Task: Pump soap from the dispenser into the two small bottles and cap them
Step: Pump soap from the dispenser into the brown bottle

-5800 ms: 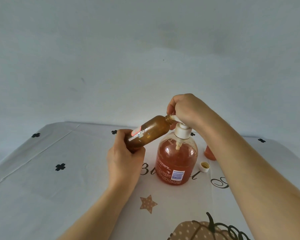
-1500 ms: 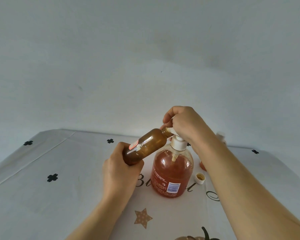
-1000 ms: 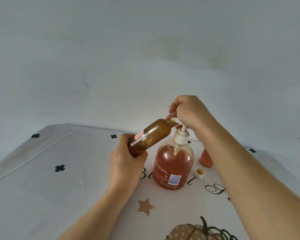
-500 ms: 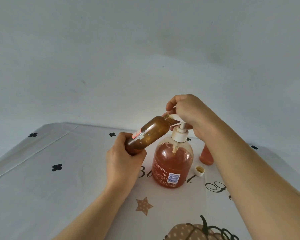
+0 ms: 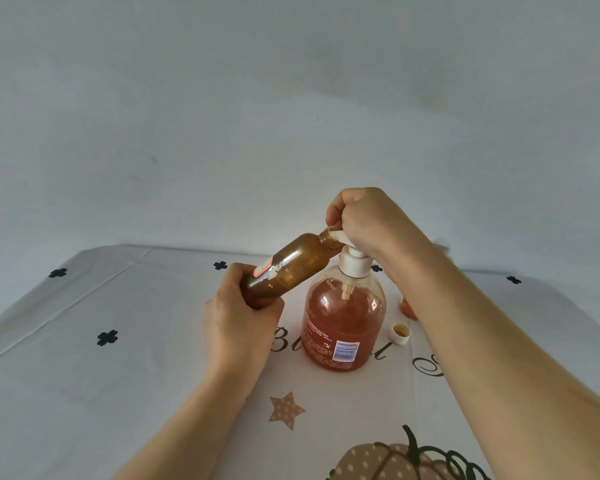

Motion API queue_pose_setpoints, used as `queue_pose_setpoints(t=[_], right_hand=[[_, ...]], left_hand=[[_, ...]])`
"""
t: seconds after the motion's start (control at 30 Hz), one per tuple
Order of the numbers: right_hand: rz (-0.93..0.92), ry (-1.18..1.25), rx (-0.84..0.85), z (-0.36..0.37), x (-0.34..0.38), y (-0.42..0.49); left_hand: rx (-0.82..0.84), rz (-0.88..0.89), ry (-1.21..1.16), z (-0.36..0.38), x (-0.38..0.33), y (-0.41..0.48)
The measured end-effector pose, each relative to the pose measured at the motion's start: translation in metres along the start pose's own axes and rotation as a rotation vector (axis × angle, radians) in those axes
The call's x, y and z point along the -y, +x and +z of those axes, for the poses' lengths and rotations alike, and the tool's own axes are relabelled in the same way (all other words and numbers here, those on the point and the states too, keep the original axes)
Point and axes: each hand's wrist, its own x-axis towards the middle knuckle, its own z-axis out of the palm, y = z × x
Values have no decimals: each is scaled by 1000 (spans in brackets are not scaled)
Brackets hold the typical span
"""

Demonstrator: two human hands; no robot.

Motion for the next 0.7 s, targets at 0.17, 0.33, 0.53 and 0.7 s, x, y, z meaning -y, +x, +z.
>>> queue_pose_setpoints(t=[0.17,0.33,0.53,0.7], right_hand=[[-6,78,-55,-8,11,-2],[-43,19,-74,-9,12,1],[-51,21,-101,-16,14,2],[-83,-121,-173,-8,16,7]], left_hand=[[30,46,-42,-3,-7,-4],[15,77,-72,-4,-6,-4],[11,86,-91,-2,-4,-2],[8,99,-104,-3,-3,-1]])
